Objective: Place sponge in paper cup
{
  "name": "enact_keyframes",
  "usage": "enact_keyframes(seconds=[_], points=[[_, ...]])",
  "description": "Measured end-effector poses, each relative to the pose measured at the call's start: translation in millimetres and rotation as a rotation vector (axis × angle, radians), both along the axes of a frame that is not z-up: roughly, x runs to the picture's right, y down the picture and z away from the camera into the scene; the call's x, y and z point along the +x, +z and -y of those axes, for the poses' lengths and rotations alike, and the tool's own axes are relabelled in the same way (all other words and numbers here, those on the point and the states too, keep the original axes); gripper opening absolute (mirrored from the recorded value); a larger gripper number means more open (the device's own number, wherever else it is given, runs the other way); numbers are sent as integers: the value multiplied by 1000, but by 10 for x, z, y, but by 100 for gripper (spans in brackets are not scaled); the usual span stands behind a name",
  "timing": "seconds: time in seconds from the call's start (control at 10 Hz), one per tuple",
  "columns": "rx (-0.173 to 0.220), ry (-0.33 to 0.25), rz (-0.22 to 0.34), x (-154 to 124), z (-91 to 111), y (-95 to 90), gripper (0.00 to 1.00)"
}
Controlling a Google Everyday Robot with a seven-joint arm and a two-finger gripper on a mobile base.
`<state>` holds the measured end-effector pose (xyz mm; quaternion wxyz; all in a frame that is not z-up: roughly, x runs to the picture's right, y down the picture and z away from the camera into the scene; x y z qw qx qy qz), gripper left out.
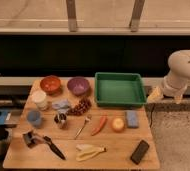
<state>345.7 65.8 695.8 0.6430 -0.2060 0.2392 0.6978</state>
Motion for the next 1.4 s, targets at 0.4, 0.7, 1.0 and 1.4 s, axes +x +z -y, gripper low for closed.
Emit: enact_keyframes(seconds=[0.4,0.7,1.0,1.4], points=[[-85,17,48,-267,-220,299,80],[-120,-3,89,-453,-291,426,80],[-121,-7,88,-453,-292,429,80],[-175,-38,81,-619,-431,604,80]])
